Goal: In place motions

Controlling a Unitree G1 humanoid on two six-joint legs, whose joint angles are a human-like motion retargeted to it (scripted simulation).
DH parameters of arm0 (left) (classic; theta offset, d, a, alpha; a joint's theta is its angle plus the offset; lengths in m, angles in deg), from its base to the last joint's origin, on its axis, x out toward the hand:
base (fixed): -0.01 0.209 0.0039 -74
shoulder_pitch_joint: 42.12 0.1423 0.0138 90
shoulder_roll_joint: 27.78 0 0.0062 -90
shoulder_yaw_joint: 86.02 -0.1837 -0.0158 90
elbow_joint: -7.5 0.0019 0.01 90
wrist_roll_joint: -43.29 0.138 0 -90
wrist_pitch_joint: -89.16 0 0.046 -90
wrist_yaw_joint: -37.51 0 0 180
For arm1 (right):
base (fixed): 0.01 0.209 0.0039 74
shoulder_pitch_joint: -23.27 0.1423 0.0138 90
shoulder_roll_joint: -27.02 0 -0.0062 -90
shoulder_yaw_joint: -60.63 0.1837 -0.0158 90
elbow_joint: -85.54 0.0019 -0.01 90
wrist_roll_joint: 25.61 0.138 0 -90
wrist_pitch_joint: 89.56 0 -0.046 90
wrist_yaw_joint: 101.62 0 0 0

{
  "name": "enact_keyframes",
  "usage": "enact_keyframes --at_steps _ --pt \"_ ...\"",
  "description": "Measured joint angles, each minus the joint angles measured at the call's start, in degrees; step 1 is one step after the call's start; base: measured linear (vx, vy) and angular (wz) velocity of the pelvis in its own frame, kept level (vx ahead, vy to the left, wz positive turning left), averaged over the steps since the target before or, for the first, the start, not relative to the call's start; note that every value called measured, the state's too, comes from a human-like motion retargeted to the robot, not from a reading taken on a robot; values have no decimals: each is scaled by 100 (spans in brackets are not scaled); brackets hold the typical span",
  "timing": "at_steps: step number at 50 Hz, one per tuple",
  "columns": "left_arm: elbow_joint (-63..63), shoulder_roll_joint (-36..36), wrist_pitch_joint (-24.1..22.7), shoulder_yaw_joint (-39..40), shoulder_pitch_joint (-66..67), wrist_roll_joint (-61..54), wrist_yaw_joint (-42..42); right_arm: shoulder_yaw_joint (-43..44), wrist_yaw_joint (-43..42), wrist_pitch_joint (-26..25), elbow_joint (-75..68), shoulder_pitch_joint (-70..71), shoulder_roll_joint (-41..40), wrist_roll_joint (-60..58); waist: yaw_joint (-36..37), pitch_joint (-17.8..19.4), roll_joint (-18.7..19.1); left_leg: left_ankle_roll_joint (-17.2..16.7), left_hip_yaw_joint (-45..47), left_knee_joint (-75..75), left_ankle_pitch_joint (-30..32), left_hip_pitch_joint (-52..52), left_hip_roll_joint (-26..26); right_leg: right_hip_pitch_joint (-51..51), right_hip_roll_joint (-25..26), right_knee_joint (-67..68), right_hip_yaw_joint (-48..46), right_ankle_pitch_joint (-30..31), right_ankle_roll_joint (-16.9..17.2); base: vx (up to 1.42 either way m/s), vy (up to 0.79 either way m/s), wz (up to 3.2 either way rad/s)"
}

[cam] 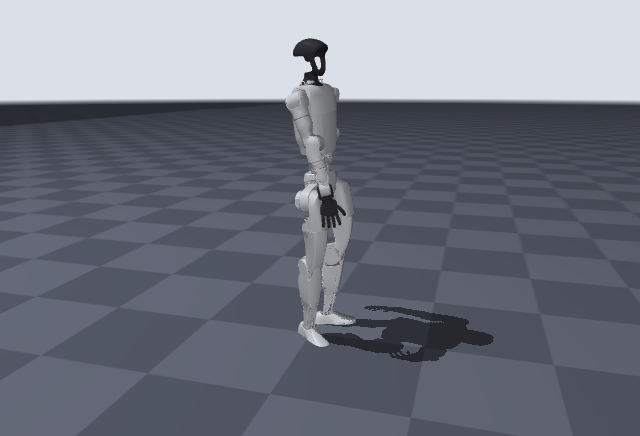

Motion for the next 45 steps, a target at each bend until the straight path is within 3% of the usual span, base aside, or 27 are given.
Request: enact_keyframes --at_steps 4,8,13,20,29,32,35,38,45 --pt "0 84 -143 105 -579 110 -7 -124 -251 101 22 -158 -40 296 -317 -37 -30 82 -75 -249 178 -258 -154 -302 -198 98 -128 40 131 -2 5 19" --pt "-38 300 -279 -167 -955 43 -306 -170 -172 100 170 -71 -34 429 -132 198 -145 169 85 -108 48 -215 -187 -267 -275 54 -74 179 174 4 -2 -38" --pt "-9 371 -307 180 -944 -95 -253 -187 45 150 625 81 -183 259 26 250 -187 205 411 -138 -30 -103 -204 -376 -307 125 264 248 231 4 10 -58" --pt "0 411 130 387 -752 -58 194 -355 391 216 1369 -7 -245 260 -125 256 -269 282 507 -164 -114 -6 -266 -380 -327 176 379 273 304 11 6 -16" --pt "0 226 319 -139 -1575 -12 113 33 196 246 1288 -646 136 -26 -16 391 -329 452 550 -147 -213 97 -295 -566 -468 932 508 128 399 9 9 -7" --pt "0 57 315 -163 -2025 -63 45 179 23 289 1290 -1153 225 -149 -49 446 -340 504 559 -137 -228 112 -266 -769 -511 1503 568 405 451 6 8 -12" --pt "0 -108 251 -53 -2519 -139 -89 276 -43 304 1168 -1541 338 -213 -24 563 -311 533 712 -140 -249 156 -187 -1182 -524 2375 852 1074 517 0 12 -51" --pt "-46 -167 30 -88 -3278 -279 -214 447 -55 249 957 -1971 557 -460 -320 812 -115 565 797 -103 -243 180 80 -2158 -368 4042 1274 1755 290 -11 13 -30" --pt "-807 -103 -259 579 -4675 -621 -786 1089 -341 -27 333 -2571 1137 -374 -1717 1307 86 647 370 47 -245 48 434 -3915 -1021 7052 536 895 -423 -14 11 48"
